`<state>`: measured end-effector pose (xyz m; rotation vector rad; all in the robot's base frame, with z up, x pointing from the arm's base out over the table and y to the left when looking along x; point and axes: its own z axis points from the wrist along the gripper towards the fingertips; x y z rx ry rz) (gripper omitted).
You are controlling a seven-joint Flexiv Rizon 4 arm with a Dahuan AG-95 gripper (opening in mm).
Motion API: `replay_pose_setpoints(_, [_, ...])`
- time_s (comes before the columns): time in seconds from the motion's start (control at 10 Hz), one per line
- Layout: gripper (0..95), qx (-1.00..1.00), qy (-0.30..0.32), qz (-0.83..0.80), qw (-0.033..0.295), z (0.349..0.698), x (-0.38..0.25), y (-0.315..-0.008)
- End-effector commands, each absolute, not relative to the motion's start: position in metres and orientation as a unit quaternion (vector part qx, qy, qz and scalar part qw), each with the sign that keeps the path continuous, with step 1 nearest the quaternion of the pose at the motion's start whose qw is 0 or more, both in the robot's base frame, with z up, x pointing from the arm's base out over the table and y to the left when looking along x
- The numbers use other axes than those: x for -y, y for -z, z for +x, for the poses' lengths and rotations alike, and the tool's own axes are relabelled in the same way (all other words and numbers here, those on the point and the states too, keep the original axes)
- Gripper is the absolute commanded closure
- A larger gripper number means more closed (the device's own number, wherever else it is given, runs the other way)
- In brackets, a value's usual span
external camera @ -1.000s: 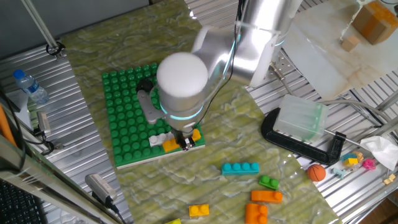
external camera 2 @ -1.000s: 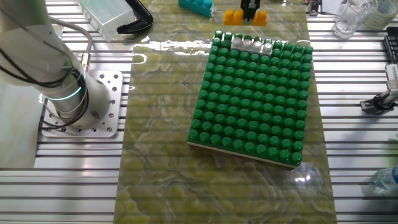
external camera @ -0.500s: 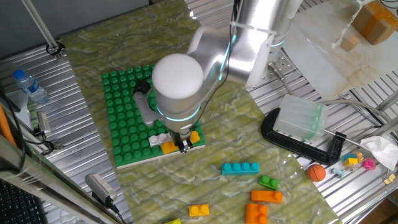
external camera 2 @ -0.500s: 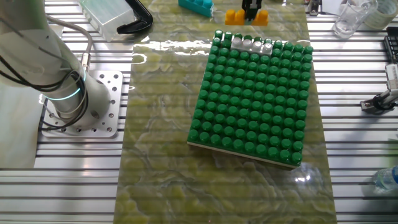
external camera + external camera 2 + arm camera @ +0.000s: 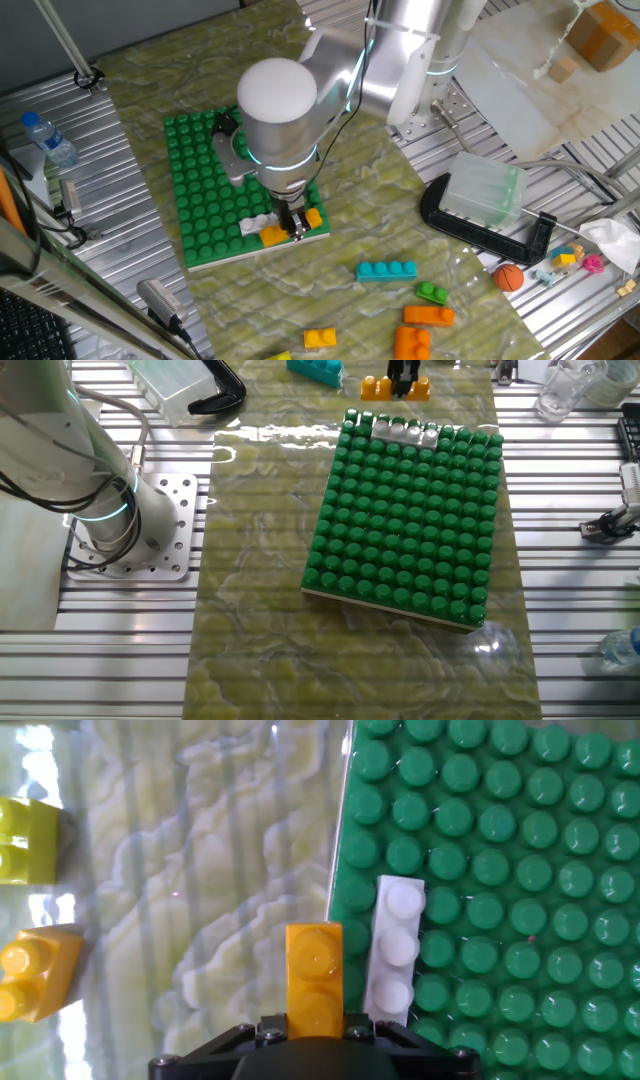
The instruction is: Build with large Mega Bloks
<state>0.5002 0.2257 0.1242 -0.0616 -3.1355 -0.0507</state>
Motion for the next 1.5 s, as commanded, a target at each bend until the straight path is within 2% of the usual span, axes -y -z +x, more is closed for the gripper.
replay_pose_setpoints(0.1, [95.0, 0.995, -0.004, -0.103, 0.004, 0.501, -0.222, -0.125])
replay_pose_setpoints(0.5, [95.0, 0.996, -0.001, -0.091, 0.0, 0.506, -0.174, -0.123])
replay_pose_setpoints(1.5, [95.0, 0.994, -0.006, -0.11, -0.01, 0.514, -0.168, -0.1])
